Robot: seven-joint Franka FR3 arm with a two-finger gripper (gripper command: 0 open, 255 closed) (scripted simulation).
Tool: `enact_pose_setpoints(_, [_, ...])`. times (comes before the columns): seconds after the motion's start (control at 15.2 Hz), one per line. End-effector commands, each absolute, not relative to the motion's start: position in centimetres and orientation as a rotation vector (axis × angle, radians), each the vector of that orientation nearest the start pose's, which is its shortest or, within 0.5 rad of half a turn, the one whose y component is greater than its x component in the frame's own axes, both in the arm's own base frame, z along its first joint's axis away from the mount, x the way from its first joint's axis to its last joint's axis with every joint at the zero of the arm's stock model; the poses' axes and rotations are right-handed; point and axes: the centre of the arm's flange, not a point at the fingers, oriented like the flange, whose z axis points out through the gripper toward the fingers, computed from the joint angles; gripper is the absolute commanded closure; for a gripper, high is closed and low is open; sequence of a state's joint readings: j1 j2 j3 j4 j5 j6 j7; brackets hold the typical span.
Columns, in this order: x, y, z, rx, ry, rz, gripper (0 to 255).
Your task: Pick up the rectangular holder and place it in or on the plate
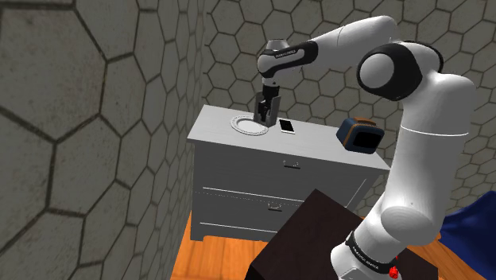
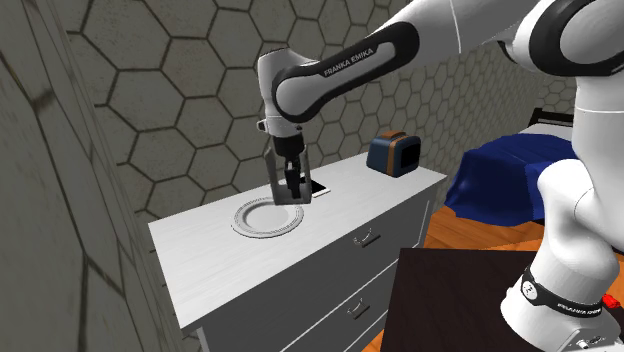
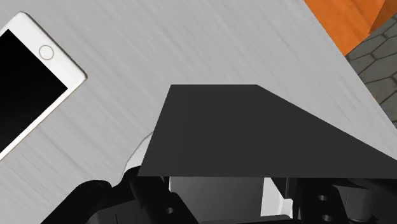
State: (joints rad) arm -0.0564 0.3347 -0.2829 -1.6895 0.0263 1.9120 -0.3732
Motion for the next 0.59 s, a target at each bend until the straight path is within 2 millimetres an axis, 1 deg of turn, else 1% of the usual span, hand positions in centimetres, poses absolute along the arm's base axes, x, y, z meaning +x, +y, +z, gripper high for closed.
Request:
enact_pose_setpoints(0.0, [63.5,-18.9,40.0,-3.165,-0.055,0.183,255])
enact_pose_setpoints(0.2, [67.3,-18.1,39.5,-3.165,-0.055,0.183,255])
enact_pose_setpoints(0.26, [67.8,-18.0,39.4,-3.165,-0.055,0.183,255])
enact_pose_setpoints(0.53, [67.8,-18.0,37.3,-3.165,-0.055,0.183,255])
